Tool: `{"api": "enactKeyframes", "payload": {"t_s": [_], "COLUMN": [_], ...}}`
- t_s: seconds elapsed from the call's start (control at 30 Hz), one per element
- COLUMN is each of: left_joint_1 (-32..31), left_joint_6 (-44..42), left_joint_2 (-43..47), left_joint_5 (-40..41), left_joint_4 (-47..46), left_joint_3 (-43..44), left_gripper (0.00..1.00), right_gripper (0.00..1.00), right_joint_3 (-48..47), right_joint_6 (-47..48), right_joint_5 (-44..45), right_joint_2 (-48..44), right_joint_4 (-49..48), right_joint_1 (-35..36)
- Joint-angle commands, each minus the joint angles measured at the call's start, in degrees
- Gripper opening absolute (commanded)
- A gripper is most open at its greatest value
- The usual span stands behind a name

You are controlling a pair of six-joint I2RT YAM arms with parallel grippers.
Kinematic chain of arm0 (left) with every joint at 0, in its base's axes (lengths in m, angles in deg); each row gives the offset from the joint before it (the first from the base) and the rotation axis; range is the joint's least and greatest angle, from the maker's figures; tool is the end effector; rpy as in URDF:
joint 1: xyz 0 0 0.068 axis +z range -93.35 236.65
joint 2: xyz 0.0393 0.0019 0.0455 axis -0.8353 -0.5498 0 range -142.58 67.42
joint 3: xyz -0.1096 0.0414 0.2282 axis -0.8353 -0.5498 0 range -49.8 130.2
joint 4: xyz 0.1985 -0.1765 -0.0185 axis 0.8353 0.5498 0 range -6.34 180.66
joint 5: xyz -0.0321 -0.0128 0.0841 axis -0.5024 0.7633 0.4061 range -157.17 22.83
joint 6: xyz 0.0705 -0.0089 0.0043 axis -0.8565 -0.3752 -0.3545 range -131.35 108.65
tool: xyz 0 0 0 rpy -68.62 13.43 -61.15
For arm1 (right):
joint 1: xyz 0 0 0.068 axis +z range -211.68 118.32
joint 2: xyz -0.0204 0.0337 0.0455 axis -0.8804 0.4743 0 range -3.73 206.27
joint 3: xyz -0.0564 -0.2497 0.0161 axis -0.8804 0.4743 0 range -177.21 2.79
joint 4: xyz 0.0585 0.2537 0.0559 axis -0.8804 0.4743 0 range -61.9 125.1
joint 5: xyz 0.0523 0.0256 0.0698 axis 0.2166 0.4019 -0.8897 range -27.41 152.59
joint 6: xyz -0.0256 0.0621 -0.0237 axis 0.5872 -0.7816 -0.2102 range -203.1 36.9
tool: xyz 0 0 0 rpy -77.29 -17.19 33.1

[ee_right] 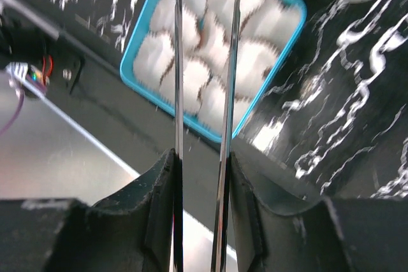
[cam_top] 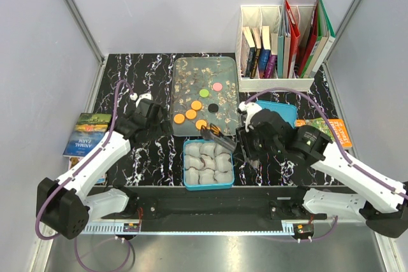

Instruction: Pack the cookies

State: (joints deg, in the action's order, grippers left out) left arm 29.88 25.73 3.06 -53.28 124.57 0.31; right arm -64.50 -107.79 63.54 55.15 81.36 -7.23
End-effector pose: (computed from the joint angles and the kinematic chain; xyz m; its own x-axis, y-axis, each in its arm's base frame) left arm 0.2252 -0.0978 0.2255 -0.7743 -0.2651 -0.5746 -0.1908 0.9636 -0.1874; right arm 0.1315 0.1825 0.3275 -0.7093 -0.2746 -0.6492 -0.5619 0.7764 0.2855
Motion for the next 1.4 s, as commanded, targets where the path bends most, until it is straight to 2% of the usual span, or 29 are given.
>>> {"api": "enactKeyframes", "payload": {"t_s": [0.0, 0.17, 0.47, 0.67, 1.07, 1.37], "left_joint_1": [-0.13, -0.13, -0.13, -0.13, -0.13, -0.22], "left_joint_6": [0.19, 0.27, 0.45, 0.54, 0.54, 0.45], "left_joint_2": [-0.24, 0.2, 0.73, 0.46, 0.29, 0.46], "left_joint_5": [1.31, 1.31, 1.93, 1.75, 1.67, 1.67], "left_joint_4": [-0.56, -0.39, 0.14, 0.05, -0.04, 0.05], "left_joint_3": [1.4, 1.05, 0.52, 0.69, 0.78, 0.69], "left_gripper": [0.99, 0.99, 0.99, 0.99, 0.99, 0.99], "right_gripper": [0.0, 0.0, 0.0, 0.0, 0.0, 0.0], "right_joint_3": [2.67, 8.3, 9.72, 8.49, 5.85, 7.69], "right_joint_6": [-5.54, -8.71, -10.03, -10.91, -11.79, -10.12], "right_joint_5": [3.26, 3.45, 2.83, 5.1, 15.21, 15.4], "right_joint_2": [-0.78, 0.36, 3.35, 5.29, 2.83, 6.43], "right_joint_4": [3.0, -2.79, -6.93, -6.94, -5.79, -8.08], "right_joint_1": [5.3, 7.42, 10.58, 13.74, 14.01, 14.01]}}
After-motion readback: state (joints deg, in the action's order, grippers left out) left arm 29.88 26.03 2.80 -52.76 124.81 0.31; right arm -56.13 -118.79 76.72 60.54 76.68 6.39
